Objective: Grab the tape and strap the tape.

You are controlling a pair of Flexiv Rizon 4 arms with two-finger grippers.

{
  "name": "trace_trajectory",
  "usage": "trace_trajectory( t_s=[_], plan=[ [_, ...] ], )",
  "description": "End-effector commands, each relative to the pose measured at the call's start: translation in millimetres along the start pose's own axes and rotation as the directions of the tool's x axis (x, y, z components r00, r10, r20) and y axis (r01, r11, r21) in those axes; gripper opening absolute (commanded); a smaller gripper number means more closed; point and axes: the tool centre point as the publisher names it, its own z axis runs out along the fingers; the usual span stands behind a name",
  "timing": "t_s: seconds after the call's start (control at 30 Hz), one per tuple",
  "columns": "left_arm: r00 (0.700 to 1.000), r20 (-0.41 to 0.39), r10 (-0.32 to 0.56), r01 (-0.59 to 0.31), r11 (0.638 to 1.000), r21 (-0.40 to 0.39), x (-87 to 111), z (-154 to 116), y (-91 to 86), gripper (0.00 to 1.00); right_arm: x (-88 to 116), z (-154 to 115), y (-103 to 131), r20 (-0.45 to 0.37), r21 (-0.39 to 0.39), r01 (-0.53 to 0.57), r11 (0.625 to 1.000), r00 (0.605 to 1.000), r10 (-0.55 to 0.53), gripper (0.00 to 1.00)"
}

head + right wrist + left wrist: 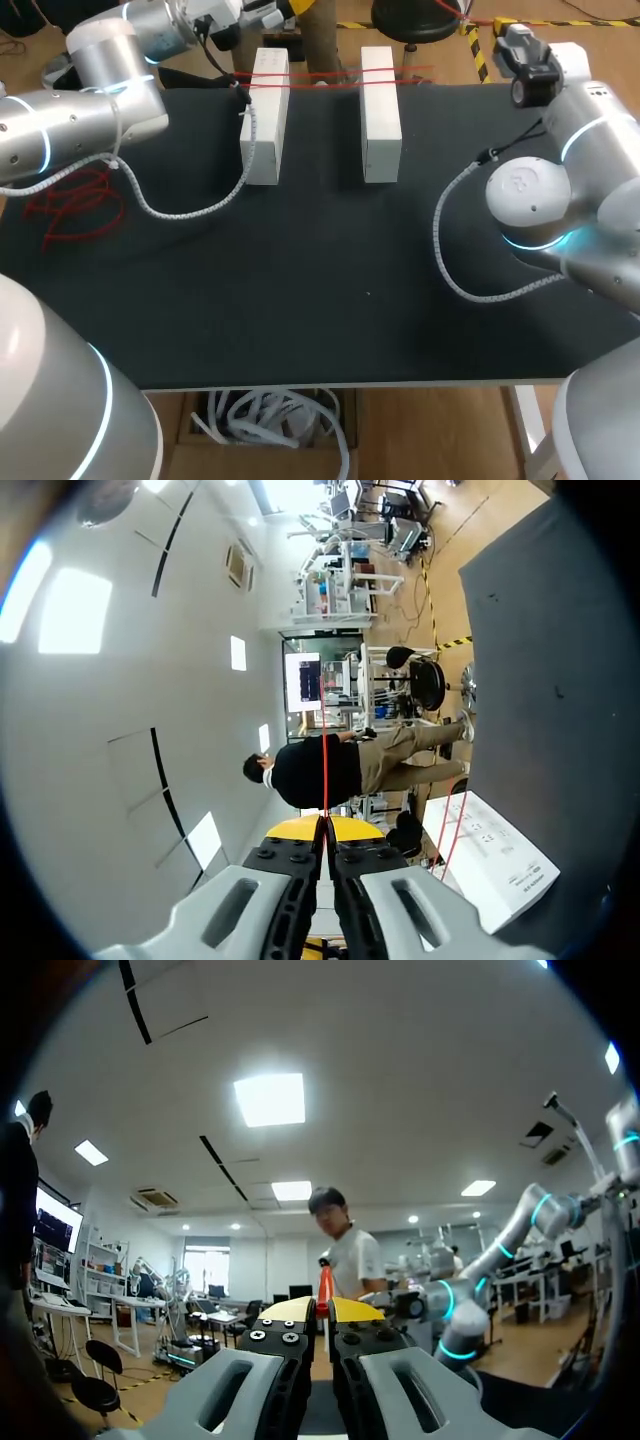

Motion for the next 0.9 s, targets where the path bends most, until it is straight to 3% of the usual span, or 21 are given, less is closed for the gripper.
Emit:
trace_trajectory(
  t_s=[0.03,0.27,0.33,0.43,0.6,0.63,0.77,0.9],
  plan=[
    [1.0,0.003,-0.001,0.001,1.0,-0.004,0.8,0.7,-1.3,0.0,-2.3,1.8,3.8,-0.01,0.012,0.0,1.0,1.0,0.0,0.0],
    [1.0,0.003,-0.001,0.001,1.0,-0.004,0.8,0.7,-1.3,0.0,-2.3,1.8,3.8,-0.01,0.012,0.0,1.0,1.0,0.0,0.0],
    [0.998,0.002,0.055,-0.054,0.989,-0.139,1.6,0.2,-5.4,0.0,-2.3,1.8,3.8,-0.01,0.012,0.0,1.0,1.0,0.0,0.0],
    [0.989,-0.022,0.144,-0.143,0.938,-0.316,2.0,1.5,-12.1,0.0,-2.3,1.8,3.8,-0.01,0.012,0.0,1.0,1.0,0.0,0.0],
    [0.979,-0.044,0.199,-0.198,0.875,-0.442,1.8,3.2,-16.7,0.0,-2.3,1.8,3.8,-0.01,0.012,0.0,1.0,1.0,0.0,0.0],
    [0.976,-0.044,0.213,-0.207,0.846,-0.491,0.8,3.1,-18.2,0.0,-2.3,1.8,3.8,-0.01,0.012,0.0,1.0,1.0,0.0,0.0],
    [0.97,-0.086,0.225,-0.234,0.793,-0.563,-2.5,1.8,-21.7,0.0,-2.3,1.8,3.8,-0.01,0.012,0.0,1.0,1.0,0.0,0.0],
    [0.973,-0.141,0.184,-0.232,0.745,-0.625,-3.3,-0.7,-23.0,0.0,-2.3,1.8,3.8,-0.01,0.012,0.0,1.0,1.0,0.0,0.0]
  ],
)
